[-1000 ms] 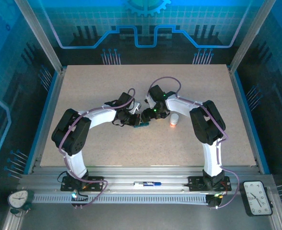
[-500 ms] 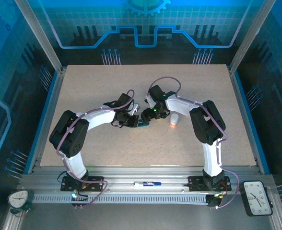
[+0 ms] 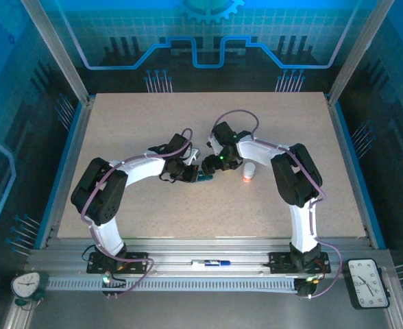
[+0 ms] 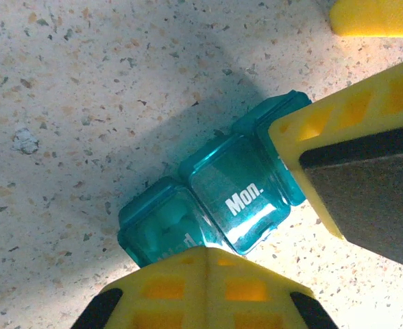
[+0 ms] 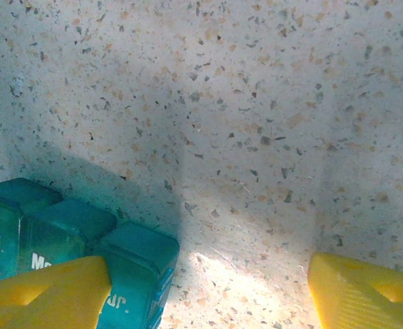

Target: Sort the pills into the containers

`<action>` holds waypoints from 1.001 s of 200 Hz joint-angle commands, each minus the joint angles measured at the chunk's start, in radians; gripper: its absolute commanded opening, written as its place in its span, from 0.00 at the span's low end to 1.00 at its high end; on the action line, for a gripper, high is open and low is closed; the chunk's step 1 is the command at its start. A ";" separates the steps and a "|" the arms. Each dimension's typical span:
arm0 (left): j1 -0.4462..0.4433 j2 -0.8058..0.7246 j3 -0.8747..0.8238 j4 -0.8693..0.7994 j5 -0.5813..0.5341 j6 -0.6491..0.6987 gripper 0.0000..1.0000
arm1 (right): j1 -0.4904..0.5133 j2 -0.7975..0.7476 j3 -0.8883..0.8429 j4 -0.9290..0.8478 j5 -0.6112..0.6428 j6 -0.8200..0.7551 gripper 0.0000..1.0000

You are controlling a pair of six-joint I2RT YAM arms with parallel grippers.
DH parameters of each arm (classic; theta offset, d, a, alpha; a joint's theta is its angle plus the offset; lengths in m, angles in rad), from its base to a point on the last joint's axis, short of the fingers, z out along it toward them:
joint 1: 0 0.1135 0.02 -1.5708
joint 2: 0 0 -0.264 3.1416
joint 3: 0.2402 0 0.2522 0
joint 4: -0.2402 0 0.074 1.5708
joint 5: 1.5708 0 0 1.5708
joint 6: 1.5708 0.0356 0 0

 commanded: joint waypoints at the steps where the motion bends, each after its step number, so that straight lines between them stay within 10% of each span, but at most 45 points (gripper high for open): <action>1: -0.019 0.072 -0.063 -0.086 -0.098 -0.004 0.00 | -0.002 0.078 -0.041 -0.024 0.051 0.012 0.78; 200: -0.093 0.041 -0.034 -0.204 -0.230 -0.045 0.00 | -0.004 0.077 -0.043 -0.018 0.049 0.004 0.78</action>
